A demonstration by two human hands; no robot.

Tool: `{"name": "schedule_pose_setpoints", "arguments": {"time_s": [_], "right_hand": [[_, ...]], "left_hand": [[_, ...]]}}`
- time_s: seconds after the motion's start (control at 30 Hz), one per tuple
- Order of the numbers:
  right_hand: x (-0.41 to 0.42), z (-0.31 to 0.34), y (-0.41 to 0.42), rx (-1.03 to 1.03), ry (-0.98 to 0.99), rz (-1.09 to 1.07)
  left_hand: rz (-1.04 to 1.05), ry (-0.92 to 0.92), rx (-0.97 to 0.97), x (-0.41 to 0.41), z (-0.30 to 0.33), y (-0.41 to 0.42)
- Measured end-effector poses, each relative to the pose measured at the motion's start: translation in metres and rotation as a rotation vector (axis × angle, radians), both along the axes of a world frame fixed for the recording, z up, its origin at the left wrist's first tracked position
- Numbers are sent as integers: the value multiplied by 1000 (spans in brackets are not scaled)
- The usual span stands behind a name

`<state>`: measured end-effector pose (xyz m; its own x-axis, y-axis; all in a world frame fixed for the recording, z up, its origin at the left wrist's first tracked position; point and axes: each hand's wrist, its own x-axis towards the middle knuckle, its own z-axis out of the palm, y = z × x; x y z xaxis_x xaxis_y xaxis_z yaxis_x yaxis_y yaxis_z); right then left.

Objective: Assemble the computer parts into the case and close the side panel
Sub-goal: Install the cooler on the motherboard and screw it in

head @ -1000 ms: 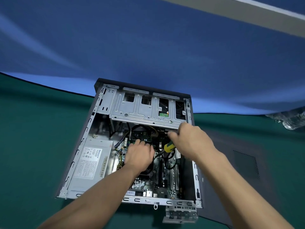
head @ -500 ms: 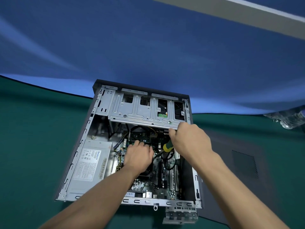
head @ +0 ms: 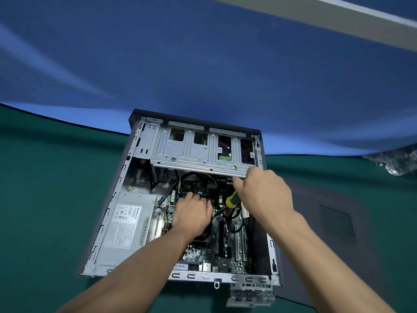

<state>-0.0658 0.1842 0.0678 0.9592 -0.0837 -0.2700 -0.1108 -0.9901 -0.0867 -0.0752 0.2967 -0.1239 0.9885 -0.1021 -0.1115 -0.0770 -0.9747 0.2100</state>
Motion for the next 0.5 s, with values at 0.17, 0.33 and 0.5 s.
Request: {"name": "schedule_pose_setpoints", "arguments": {"time_s": [0.17,0.33,0.5], "right_hand": [[-1,3,-5,168,154,-19],[-2,3,-11,-19,20,-53],[-4,1,-16,163,158,-19]], "left_hand": [[2,-1,-2,1,-1,0],[6,3,-15,0,-1,0],[5,17,-16,1,1,0]]}}
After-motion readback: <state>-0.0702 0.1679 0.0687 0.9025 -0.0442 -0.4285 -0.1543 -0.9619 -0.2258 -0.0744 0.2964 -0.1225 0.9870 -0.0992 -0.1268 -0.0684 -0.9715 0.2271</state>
